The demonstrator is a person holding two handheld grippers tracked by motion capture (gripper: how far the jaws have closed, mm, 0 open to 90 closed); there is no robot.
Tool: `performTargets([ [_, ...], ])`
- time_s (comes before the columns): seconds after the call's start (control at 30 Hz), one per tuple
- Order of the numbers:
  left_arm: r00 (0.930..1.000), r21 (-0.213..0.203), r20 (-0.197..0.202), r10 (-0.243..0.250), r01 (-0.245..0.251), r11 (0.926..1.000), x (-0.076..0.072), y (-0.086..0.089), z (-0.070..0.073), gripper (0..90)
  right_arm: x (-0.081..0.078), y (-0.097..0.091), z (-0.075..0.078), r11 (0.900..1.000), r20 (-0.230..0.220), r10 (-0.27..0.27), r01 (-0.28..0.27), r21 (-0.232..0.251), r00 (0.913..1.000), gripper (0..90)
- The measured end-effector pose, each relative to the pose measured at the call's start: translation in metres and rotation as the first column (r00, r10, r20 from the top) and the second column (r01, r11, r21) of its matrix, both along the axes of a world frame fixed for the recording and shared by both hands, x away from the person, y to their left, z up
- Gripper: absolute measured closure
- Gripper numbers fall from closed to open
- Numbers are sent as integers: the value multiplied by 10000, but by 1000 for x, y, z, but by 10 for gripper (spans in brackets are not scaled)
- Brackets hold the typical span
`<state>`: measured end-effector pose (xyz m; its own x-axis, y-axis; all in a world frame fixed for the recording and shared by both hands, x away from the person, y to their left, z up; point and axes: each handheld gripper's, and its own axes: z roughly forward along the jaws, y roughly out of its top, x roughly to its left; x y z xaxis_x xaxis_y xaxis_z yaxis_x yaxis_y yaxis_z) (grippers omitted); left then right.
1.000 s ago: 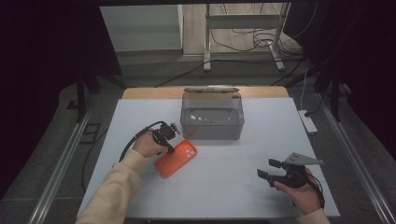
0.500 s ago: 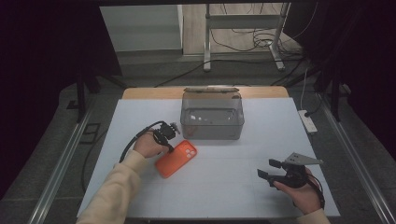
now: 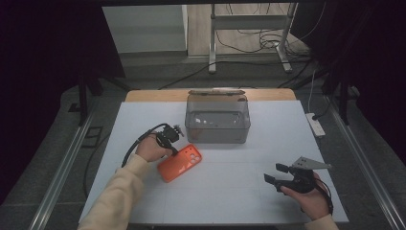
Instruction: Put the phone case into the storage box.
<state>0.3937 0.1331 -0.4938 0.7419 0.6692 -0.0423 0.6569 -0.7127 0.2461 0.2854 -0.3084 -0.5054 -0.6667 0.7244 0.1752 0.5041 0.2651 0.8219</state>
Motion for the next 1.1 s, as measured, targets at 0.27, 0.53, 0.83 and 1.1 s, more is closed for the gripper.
performTargets([
  [0.27, 10000, -139, 97, 11, -10, 9999, -2, 2, 6, 881, 0, 0, 0, 10000, -17, -16, 16, -8, 10000, 279],
  [0.53, 9999, -393, 152, 25, -19, 9992, -5, 3, 16, 881, 0, 0, 0, 10000, -11, -5, 5, 23, 10000, 279],
  [0.83, 9993, -502, 328, -176, 192, 9986, -9, 1, 27, 881, 0, -1, 0, 10000, -2, 17, -17, 43, 10000, 279],
  [1.1, 9978, -730, 616, -261, 306, 9969, -15, 0, 36, 880, 0, -1, 0, 10000, -4, 17, -17, 46, 10000, 279],
])
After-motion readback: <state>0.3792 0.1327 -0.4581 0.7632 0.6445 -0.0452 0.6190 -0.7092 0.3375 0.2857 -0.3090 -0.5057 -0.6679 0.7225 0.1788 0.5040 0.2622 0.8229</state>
